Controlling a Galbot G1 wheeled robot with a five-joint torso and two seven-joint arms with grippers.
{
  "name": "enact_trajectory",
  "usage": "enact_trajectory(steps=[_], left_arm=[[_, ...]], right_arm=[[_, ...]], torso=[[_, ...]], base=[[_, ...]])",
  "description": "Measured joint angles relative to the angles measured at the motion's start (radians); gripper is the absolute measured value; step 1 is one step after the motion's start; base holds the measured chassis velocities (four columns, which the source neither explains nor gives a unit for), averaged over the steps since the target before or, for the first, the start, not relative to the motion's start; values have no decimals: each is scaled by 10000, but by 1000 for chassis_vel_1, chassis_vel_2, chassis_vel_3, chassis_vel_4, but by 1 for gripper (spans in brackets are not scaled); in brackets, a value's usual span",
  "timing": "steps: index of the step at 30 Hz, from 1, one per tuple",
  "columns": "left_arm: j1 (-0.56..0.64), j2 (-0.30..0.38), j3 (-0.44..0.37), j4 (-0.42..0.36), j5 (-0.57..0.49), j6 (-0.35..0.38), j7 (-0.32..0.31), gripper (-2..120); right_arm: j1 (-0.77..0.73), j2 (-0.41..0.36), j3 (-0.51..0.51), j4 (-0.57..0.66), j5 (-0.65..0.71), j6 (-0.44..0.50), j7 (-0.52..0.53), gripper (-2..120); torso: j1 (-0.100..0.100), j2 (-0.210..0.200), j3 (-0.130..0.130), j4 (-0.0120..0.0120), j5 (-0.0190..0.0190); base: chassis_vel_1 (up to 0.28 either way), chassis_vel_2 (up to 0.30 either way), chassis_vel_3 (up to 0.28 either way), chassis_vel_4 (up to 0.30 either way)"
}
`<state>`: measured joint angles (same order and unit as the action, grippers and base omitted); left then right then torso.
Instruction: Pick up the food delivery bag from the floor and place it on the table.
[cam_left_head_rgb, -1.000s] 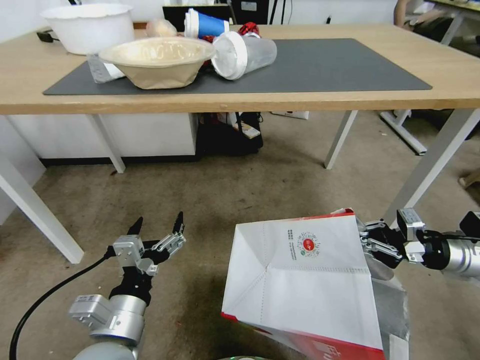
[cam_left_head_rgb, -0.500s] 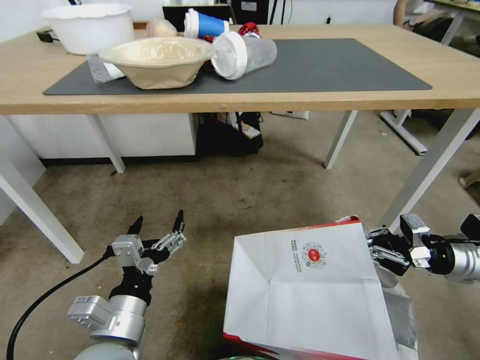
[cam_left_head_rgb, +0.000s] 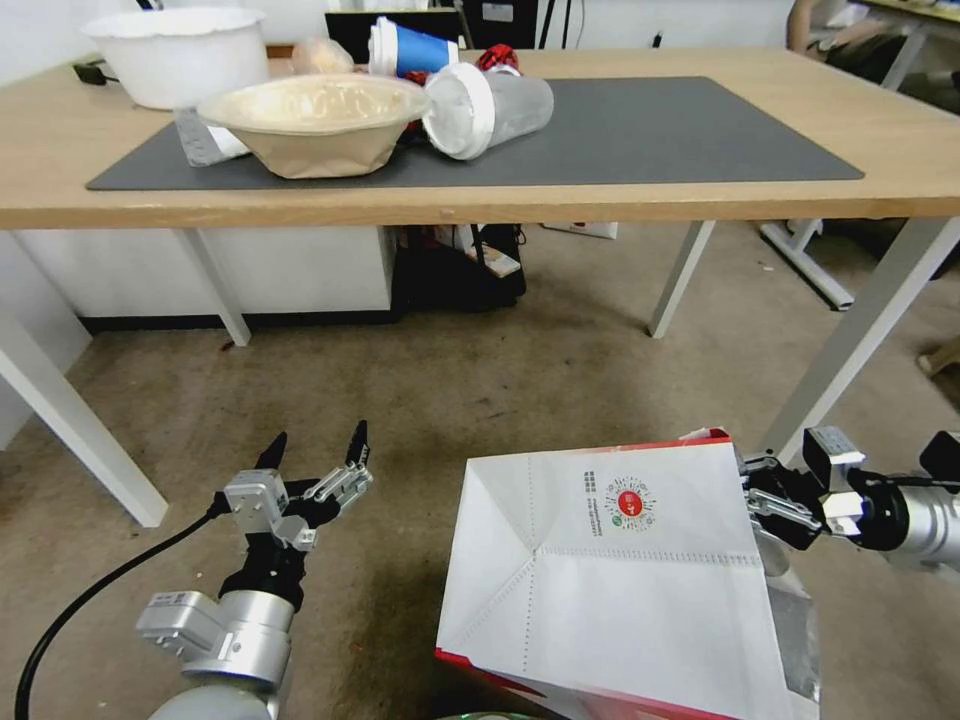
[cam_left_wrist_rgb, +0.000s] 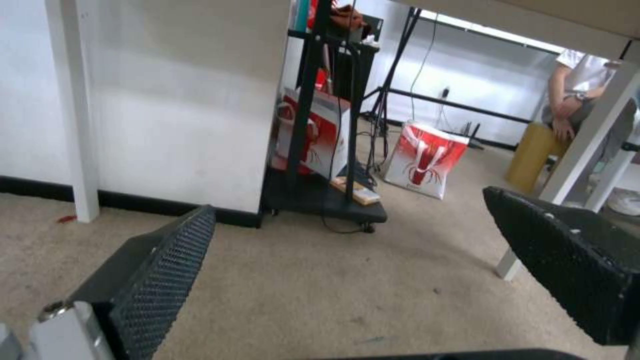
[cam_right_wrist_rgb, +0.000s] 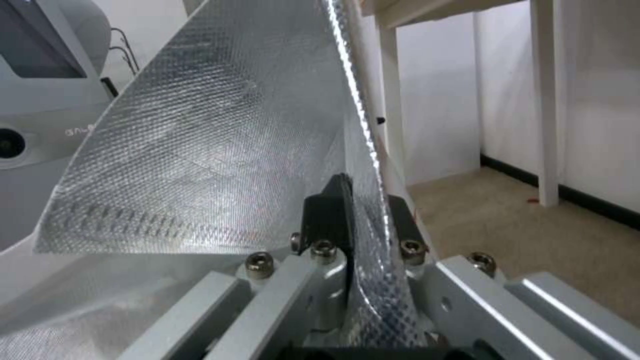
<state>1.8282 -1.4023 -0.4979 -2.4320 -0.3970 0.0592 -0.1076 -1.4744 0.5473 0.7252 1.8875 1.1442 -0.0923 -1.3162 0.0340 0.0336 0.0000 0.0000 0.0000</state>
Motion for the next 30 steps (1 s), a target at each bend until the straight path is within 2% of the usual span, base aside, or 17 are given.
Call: enact_trajectory(steps=[20, 30], left_arm=[[-137, 69, 3, 218, -13, -399, 181, 100], [-157, 112, -29, 171, 27, -258, 277, 100]], right_arm=[[-15, -23, 10, 49, -64, 13, 175, 0], [-64, 69, 26, 221, -148, 16, 300, 0]], torso=[[8, 61, 29, 0, 0], [21, 569, 531, 0, -1]], base=[[0, 0, 0, 0], [0, 0, 0, 0]])
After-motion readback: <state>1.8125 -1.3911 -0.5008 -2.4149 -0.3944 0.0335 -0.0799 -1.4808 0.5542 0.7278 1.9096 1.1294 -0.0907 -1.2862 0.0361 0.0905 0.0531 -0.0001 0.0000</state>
